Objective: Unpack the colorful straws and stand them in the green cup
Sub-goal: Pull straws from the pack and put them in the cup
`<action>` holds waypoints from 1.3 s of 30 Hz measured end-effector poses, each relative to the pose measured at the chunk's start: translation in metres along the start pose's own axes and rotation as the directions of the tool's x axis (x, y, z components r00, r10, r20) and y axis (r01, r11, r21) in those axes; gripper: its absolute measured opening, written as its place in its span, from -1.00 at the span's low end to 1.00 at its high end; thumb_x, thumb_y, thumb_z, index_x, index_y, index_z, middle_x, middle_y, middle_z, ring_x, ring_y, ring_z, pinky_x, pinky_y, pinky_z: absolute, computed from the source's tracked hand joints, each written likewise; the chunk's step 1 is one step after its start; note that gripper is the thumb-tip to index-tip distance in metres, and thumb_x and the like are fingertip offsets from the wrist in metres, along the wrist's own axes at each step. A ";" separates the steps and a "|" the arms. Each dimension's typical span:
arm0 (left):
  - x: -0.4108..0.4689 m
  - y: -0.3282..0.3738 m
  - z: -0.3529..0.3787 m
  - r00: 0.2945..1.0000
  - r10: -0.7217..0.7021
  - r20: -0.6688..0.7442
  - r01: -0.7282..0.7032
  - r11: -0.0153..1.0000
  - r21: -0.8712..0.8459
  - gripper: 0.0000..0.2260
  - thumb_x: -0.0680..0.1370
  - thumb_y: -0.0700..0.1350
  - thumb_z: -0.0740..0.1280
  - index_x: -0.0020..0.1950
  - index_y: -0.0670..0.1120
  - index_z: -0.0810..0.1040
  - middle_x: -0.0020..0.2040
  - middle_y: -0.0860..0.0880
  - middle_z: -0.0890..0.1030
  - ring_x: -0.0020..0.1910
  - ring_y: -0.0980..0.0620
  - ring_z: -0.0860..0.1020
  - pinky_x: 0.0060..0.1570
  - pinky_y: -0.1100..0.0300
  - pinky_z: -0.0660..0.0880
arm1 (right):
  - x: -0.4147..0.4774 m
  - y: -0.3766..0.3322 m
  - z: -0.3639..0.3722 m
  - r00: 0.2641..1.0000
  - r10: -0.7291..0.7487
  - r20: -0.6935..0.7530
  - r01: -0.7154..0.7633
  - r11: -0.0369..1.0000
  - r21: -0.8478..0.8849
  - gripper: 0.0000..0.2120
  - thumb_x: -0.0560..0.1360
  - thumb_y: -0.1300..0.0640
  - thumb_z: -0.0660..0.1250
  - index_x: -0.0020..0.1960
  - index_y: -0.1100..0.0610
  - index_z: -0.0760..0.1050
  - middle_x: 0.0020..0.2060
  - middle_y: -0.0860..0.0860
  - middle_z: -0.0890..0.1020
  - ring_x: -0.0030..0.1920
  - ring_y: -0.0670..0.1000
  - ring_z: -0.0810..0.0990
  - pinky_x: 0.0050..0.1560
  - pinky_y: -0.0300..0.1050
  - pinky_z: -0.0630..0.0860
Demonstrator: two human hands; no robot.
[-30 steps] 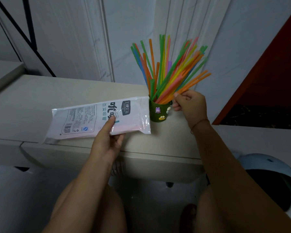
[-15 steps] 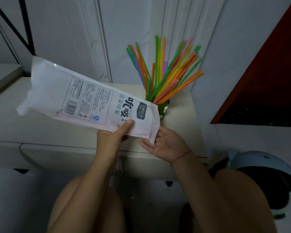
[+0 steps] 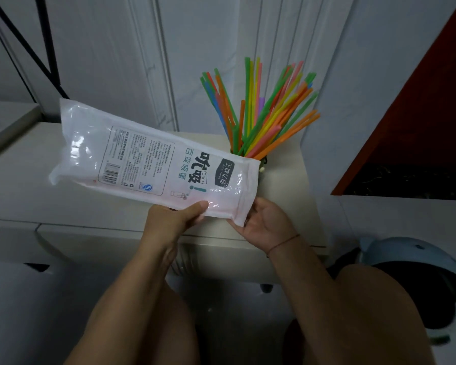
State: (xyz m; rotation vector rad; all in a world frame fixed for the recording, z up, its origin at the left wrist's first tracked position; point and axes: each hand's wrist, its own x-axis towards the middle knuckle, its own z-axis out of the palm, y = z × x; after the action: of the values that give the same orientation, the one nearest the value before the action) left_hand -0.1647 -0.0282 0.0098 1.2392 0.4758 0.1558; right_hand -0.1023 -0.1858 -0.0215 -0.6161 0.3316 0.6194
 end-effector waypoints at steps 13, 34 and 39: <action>0.006 0.001 -0.004 0.995 0.068 -0.079 -0.057 0.989 0.134 -0.73 0.36 -0.34 0.49 0.02 -0.21 0.59 -0.25 -0.08 0.64 -0.43 0.09 0.53 -0.38 0.35 0.52 | -0.003 0.003 0.008 0.998 -0.024 -0.056 0.020 0.997 -0.075 -0.76 0.56 0.17 0.22 0.14 0.23 0.54 0.00 0.11 0.67 0.06 0.08 0.60 -0.03 -0.06 0.63; 0.010 0.005 -0.008 0.984 0.077 -0.163 -0.085 0.996 -0.041 -0.78 0.43 -0.30 0.44 0.06 -0.18 0.58 -0.20 0.01 0.64 -0.27 0.10 0.54 -0.38 0.40 0.48 | -0.008 0.003 0.020 0.959 -0.264 -0.106 0.214 0.914 -0.345 -0.90 0.56 0.17 0.23 -0.03 0.17 0.50 -0.25 0.07 0.54 -0.37 -0.09 0.44 -0.42 -0.32 0.40; 0.015 0.004 -0.008 0.988 -0.122 -0.092 0.101 0.972 -0.214 -0.87 0.42 -0.25 0.46 -0.13 -0.11 0.55 -0.40 0.06 0.57 -0.47 0.15 0.43 -0.51 0.40 0.39 | -0.015 -0.003 0.016 0.902 -0.432 0.026 0.364 0.725 -0.585 -0.80 0.54 0.31 0.23 0.12 0.37 0.49 -0.34 0.08 0.49 -0.41 -0.11 0.42 -0.43 -0.34 0.43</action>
State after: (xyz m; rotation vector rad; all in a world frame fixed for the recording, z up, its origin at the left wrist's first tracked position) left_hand -0.1541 -0.0140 0.0078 0.9990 0.6034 0.1711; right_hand -0.1097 -0.1843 -0.0009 -1.2824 0.0948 0.2511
